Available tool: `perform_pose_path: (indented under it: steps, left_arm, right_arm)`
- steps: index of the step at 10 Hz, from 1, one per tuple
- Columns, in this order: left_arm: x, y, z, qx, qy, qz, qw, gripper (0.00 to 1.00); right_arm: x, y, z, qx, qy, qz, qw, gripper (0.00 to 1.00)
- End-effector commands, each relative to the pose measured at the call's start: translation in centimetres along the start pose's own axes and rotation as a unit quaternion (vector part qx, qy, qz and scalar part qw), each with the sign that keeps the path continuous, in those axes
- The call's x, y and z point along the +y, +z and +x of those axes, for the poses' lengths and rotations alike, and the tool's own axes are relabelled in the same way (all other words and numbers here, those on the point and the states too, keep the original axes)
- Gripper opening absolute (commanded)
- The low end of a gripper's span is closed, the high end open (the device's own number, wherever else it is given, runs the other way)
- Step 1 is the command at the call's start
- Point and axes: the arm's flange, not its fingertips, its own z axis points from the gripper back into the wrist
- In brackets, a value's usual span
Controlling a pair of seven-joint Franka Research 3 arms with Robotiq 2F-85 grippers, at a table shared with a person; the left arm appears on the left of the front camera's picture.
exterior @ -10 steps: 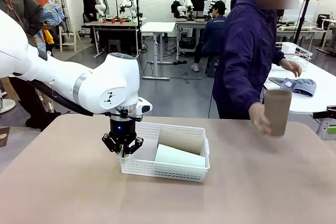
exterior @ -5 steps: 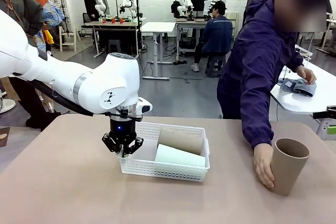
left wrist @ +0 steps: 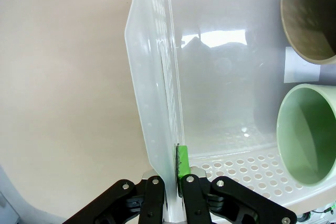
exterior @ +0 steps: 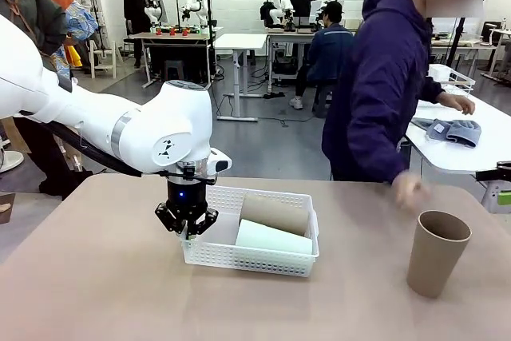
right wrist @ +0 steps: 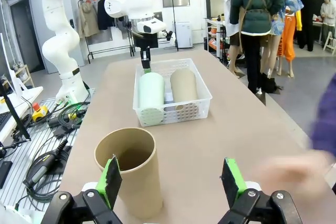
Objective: Clean and organize the cups into the basket.
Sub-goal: Pick up the Reusable plastic cup from the right side of the table and stack it inside the Organizing basket in the center of the table.
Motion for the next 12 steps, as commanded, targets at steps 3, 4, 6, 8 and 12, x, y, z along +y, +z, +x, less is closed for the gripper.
perform_pose_path:
  steps: [3,4,6,8,12]
  left_arm:
    - [-0.1,-0.2,-0.1,-0.003,0.001,0.009,1.0,0.0]
    - [-0.1,-0.2,-0.1,-0.003,0.001,0.009,1.0,0.0]
    - [-0.1,-0.2,-0.1,-0.003,0.001,0.009,1.0,0.0]
    - [-0.1,-0.2,-0.1,-0.003,0.001,0.009,1.0,0.0]
    - [-0.1,-0.2,-0.1,-0.003,0.001,0.009,1.0,0.0]
  right_arm:
    - [4.3,-0.7,-3.8,0.024,0.028,0.021,0.999,1.0]
    - [5.6,-0.8,-4.6,0.025,0.035,0.028,0.999,1.0]
    - [7.4,-2.1,-6.2,0.033,0.03,0.049,0.998,1.0]
    - [8.6,-3.9,-7.3,0.035,0.033,0.062,0.997,1.0]
    - [8.2,-5.8,-9.4,0.048,0.019,0.058,0.997,1.0]
